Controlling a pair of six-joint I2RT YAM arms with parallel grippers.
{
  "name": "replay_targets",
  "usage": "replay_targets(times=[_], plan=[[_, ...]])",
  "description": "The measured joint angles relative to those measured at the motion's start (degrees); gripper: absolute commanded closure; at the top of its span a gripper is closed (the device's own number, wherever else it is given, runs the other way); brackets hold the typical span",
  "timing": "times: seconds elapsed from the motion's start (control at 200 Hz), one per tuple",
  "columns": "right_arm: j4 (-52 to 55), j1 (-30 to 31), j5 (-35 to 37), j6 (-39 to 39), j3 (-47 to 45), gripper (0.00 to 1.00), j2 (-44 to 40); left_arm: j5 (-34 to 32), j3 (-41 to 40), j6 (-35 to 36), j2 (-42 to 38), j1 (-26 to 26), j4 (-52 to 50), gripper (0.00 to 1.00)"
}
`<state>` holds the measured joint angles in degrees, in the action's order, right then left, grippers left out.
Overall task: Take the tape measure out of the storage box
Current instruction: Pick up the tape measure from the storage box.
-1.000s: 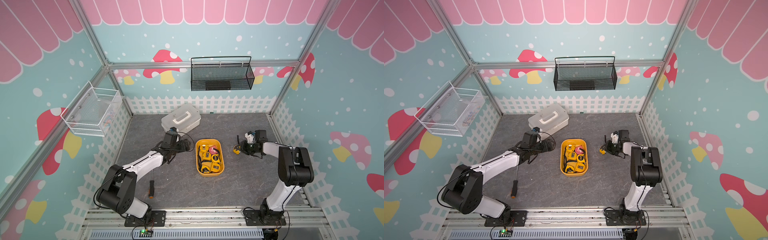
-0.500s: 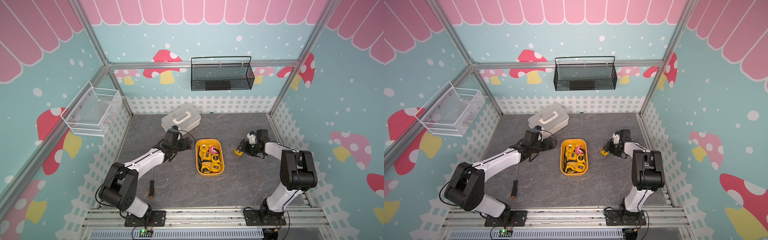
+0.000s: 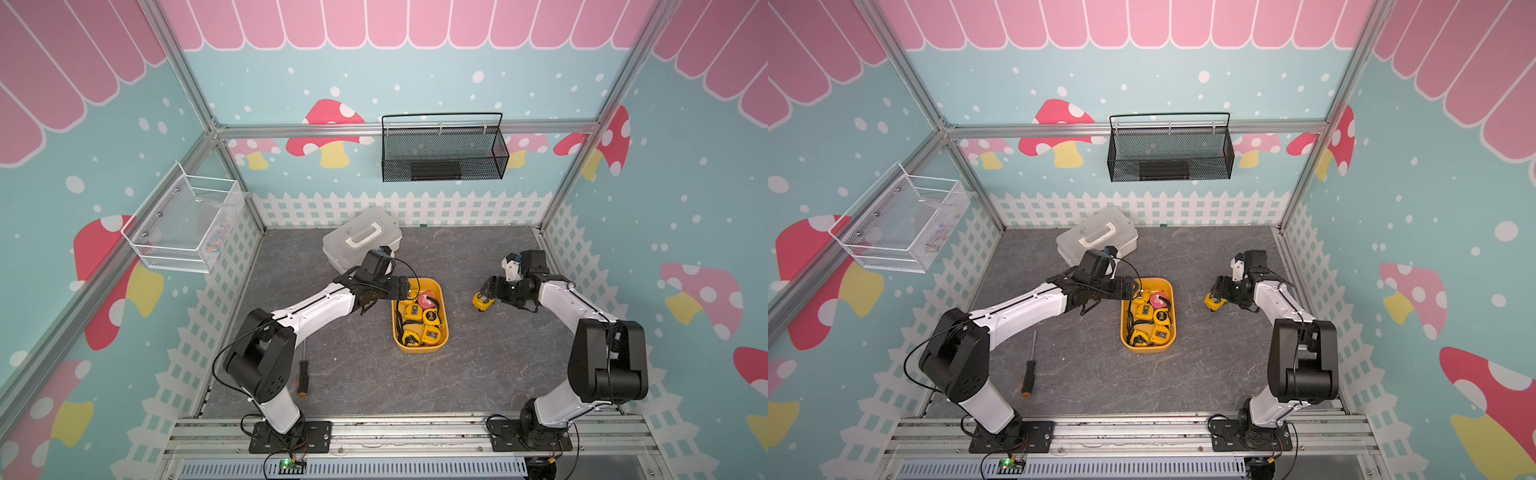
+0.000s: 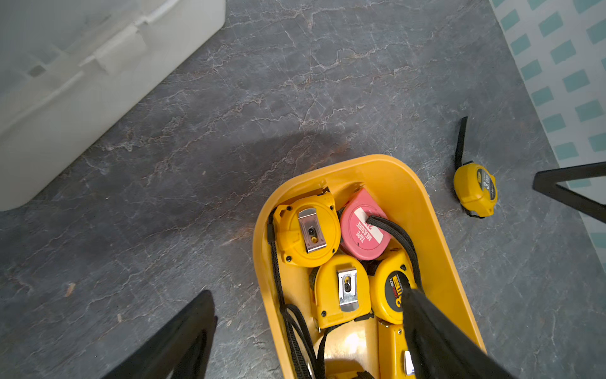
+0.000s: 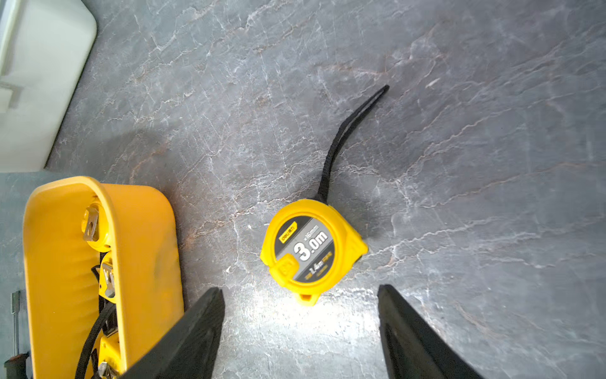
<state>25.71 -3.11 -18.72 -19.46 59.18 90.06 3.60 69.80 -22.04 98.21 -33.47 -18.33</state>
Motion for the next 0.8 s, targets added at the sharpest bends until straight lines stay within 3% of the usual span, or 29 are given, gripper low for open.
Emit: replay_targets(times=[0.275, 0.58, 0.801], plan=[[3.5, 7.7, 2.4, 3.8, 3.6, 0.24, -1.7, -1.7, 2.9, 2.3, 1.7, -2.9, -4.9, 0.12], [4.7, 8.2, 2.9, 4.3, 3.7, 0.24, -1.6, -4.1, 6.6, 4.1, 6.4, -8.6, -8.7, 0.12], [4.6, 8.4, 3.1, 3.9, 3.7, 0.24, -1.6, -4.7, 9.4, 2.8, 10.8, -9.0, -10.8, 0.12]])
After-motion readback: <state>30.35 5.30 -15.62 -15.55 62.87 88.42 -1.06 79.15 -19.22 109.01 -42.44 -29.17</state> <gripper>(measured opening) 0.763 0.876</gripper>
